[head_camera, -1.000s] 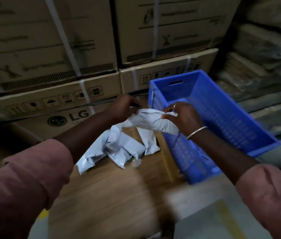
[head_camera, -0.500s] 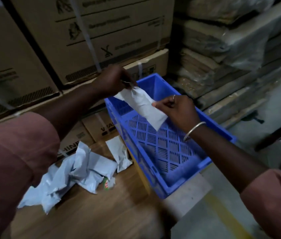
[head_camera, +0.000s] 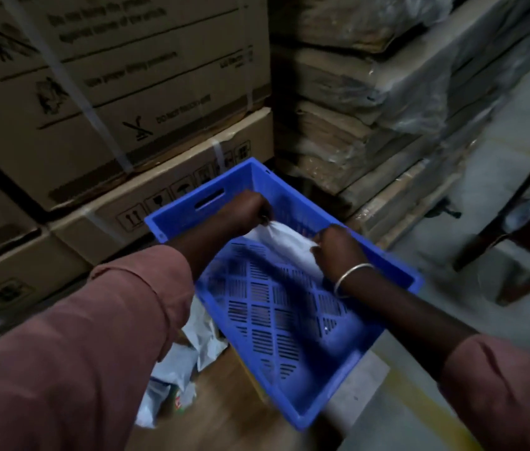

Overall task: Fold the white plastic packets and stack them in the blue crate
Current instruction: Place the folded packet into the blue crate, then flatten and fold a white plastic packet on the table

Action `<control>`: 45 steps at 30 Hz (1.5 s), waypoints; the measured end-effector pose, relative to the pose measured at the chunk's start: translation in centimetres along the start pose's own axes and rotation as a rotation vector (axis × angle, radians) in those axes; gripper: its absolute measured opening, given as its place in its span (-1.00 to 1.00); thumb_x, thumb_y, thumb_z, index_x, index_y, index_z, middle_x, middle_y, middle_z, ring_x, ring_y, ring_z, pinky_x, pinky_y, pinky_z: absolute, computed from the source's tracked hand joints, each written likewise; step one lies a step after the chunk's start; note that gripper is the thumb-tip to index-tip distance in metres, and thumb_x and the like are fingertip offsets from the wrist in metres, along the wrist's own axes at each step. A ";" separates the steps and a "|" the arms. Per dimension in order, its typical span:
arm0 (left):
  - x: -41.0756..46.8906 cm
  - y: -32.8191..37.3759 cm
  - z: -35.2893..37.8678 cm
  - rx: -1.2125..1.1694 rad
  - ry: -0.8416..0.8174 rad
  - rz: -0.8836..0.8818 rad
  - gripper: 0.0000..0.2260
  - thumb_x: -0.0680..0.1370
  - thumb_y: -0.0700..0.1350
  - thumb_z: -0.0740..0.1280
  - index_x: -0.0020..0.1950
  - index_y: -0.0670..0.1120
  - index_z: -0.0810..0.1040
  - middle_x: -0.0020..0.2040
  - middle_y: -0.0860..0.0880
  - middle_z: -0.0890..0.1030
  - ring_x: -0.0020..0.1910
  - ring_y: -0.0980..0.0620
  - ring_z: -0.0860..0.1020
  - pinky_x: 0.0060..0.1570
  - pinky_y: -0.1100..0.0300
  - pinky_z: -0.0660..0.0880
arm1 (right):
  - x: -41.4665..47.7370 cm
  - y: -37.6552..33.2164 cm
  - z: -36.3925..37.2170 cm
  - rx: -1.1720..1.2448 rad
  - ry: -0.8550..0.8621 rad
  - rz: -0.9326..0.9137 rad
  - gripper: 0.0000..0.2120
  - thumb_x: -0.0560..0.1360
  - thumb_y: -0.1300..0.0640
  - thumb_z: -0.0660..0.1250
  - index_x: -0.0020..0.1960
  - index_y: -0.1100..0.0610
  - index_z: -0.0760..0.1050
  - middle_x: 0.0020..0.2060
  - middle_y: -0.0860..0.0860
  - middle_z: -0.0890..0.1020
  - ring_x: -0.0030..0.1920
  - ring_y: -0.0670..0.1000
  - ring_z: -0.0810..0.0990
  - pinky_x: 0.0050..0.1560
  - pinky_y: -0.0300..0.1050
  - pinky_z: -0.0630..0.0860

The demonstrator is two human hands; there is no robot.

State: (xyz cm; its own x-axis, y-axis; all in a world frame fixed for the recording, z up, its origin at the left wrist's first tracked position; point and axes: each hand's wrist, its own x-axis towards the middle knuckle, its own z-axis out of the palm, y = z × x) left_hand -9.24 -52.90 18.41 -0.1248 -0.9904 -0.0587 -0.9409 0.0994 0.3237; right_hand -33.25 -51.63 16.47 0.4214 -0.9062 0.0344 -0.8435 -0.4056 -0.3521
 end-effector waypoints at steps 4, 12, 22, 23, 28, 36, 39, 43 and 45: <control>2.0 -0.8 2.8 -0.012 -0.064 -0.042 -0.77 0.42 -0.31 0.46 -0.02 -0.05 0.75 -0.06 0.00 0.75 -0.03 0.07 0.70 0.09 0.13 0.59 | -0.5 0.0 1.4 -0.164 -0.019 0.026 -0.87 0.53 0.16 0.36 0.02 0.17 0.63 -0.07 0.17 0.70 -0.04 0.19 0.70 -0.06 0.03 0.62; 4.4 -0.6 5.1 -0.030 -0.056 -0.041 -0.81 0.50 -0.24 0.44 0.09 -0.08 0.72 0.09 -0.10 0.73 0.11 -0.06 0.66 0.14 0.11 0.55 | -0.2 0.7 2.0 -0.361 -0.042 -0.016 -0.80 0.58 0.27 0.18 0.09 0.20 0.57 0.00 0.17 0.66 0.07 0.20 0.64 -0.03 0.08 0.60; 4.9 -0.8 6.4 0.066 0.001 0.013 -0.79 0.51 -0.18 0.42 0.13 -0.03 0.66 0.15 -0.10 0.67 0.12 -0.16 0.63 0.04 0.03 0.57 | 0.2 0.5 2.7 -0.446 -0.102 -0.044 -0.75 0.59 0.32 0.15 0.10 0.22 0.59 0.04 0.20 0.62 0.00 0.21 0.67 -0.09 0.07 0.61; 4.9 -0.6 6.4 0.078 0.018 0.024 -0.79 0.51 -0.18 0.41 0.14 -0.04 0.65 0.16 -0.11 0.66 0.13 -0.18 0.62 0.04 0.03 0.56 | 0.3 0.5 2.9 -0.443 -0.108 -0.045 -0.75 0.59 0.32 0.15 0.11 0.23 0.58 0.05 0.21 0.61 0.02 0.21 0.66 -0.08 0.07 0.60; 4.2 -0.2 6.2 0.121 0.083 0.015 -0.71 0.53 -0.19 0.38 0.25 -0.14 0.62 0.28 -0.14 0.56 0.23 -0.20 0.56 0.12 -0.05 0.56 | 0.1 0.6 3.3 -0.372 -0.098 -0.018 -0.78 0.57 0.31 0.20 0.14 0.27 0.56 0.18 0.23 0.47 0.11 0.25 0.56 -0.08 0.12 0.57; -2.7 -4.8 -0.2 0.221 0.402 -0.110 -0.68 0.61 -0.01 0.25 0.26 -0.11 0.62 0.30 -0.12 0.61 0.23 -0.18 0.59 0.15 -0.02 0.54 | 2.0 -1.4 2.8 -0.121 0.320 -0.235 -0.64 0.57 0.09 0.27 0.30 0.24 0.49 0.21 0.24 0.53 0.19 0.27 0.51 0.18 0.11 0.49; -8.1 -8.3 -3.4 0.281 0.541 -0.201 -0.61 0.63 0.01 0.20 0.39 -0.11 0.54 0.43 -0.14 0.52 0.35 -0.20 0.51 0.33 -0.03 0.45 | 3.1 -6.7 2.8 -0.036 0.399 -0.382 -0.51 0.64 0.06 0.17 0.50 0.28 0.29 0.48 0.27 0.34 0.49 0.24 0.30 0.52 0.15 0.23; -19.7 -13.9 -5.9 0.394 0.680 -0.370 -0.61 0.66 -0.01 0.14 0.43 -0.09 0.50 0.44 -0.16 0.51 0.38 -0.19 0.50 0.36 -0.03 0.42 | 2.8 -19.0 4.7 0.087 0.358 -0.610 -0.49 0.67 0.08 0.07 0.55 0.31 0.19 0.55 0.23 0.23 0.57 0.20 0.17 0.58 0.11 0.11; -27.0 -16.0 -6.0 0.432 0.700 -0.481 -0.60 0.68 0.00 0.12 0.46 -0.08 0.47 0.48 -0.13 0.46 0.43 -0.16 0.45 0.40 -0.02 0.38 | 0.9 -25.8 6.6 0.128 0.320 -0.728 -0.50 0.66 0.08 0.07 0.52 0.31 0.24 0.54 0.23 0.26 0.57 0.20 0.19 0.57 0.14 0.12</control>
State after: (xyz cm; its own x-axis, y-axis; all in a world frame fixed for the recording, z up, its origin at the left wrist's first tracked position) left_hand 11.02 -28.35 20.47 0.3909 -0.7529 0.5294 -0.8948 -0.4457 0.0268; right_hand -8.90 -41.22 19.47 0.7186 -0.4179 0.5559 -0.3408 -0.9084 -0.2424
